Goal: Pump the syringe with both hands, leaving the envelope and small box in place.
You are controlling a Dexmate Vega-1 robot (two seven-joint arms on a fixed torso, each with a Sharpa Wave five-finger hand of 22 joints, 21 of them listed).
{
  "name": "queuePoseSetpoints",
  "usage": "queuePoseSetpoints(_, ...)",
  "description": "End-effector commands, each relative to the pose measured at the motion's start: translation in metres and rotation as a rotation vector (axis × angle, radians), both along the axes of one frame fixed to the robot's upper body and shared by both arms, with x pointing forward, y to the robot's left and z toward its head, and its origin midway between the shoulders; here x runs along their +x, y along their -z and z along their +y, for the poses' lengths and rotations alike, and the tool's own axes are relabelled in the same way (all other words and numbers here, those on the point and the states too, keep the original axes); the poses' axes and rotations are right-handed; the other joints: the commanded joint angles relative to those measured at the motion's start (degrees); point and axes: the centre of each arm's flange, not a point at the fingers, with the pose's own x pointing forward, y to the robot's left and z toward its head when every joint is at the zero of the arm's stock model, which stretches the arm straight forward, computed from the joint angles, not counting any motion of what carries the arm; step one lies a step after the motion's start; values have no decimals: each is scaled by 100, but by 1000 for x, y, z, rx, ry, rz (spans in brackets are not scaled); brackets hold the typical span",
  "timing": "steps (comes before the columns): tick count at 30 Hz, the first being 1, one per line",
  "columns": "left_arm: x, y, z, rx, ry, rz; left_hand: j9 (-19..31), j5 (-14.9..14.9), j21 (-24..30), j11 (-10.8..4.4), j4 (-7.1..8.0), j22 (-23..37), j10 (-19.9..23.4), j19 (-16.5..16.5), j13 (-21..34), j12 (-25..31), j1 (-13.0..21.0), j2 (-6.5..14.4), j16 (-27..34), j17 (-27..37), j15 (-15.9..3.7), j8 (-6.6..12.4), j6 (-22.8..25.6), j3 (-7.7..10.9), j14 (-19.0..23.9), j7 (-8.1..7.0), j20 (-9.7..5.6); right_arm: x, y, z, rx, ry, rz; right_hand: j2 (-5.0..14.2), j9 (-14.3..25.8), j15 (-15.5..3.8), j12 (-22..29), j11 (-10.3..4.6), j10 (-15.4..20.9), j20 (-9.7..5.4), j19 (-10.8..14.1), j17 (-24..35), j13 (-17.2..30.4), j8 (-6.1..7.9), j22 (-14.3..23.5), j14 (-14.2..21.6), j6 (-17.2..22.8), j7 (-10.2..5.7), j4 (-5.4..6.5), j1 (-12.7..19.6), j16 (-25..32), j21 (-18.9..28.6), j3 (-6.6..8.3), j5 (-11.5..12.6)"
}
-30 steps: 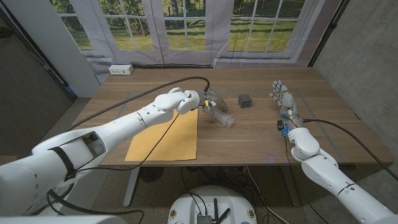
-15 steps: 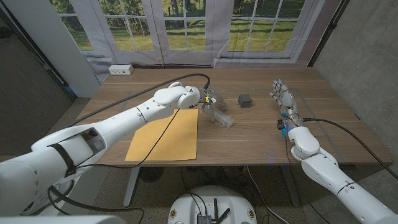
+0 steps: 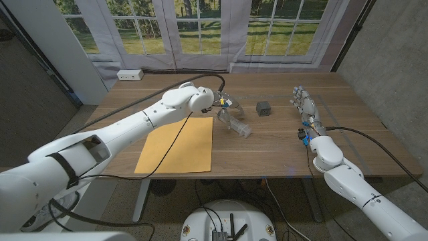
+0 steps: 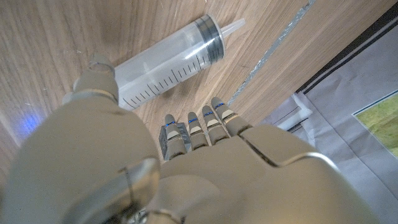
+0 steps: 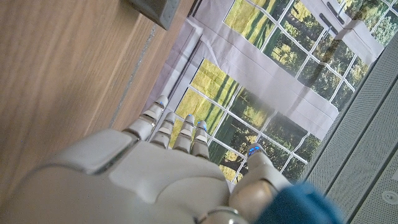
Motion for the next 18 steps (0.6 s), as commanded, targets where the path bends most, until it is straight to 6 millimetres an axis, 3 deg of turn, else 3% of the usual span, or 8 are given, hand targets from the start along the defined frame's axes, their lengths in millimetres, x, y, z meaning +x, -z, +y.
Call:
queuePoseSetpoints(1, -9, -10, 18, -134, -25, 85, 2, -8, -2, 39, 21, 12, -56, -69, 8, 26, -113, 11, 9, 14, 25, -2, -35, -43, -48, 24, -203, 3, -1, -1, -12, -3, 6, 312, 17, -118, 13, 0, 15, -12, 10, 20, 14, 19, 2, 12, -6, 13, 15, 69, -19, 13, 10, 56)
queuePoseSetpoints(7, -11, -11, 32, -251, -34, 129, 3, 4, 9, 58, 89, 16, -96, -133, 8, 33, -258, 79, 17, 19, 59, -2, -76, -64, -111, 83, -191, 8, -5, -3, -23, -15, 9, 313, 17, -130, 14, -2, 16, -11, 8, 20, 14, 28, 2, 8, 13, 14, 8, 80, -23, 13, 11, 55)
queuePoseSetpoints(18, -14, -9, 66, -523, -48, 145, -1, 40, 34, 154, 219, 20, -262, -248, 8, 34, -549, 304, 25, 19, 122, -27, -249, -72, -277, 200, -137, 19, -8, -11, 4, -69, 22, 324, 17, -250, 14, 15, 13, -141, 30, 23, 13, 6, -1, -5, -50, 99, 4, 95, -33, 16, 14, 53)
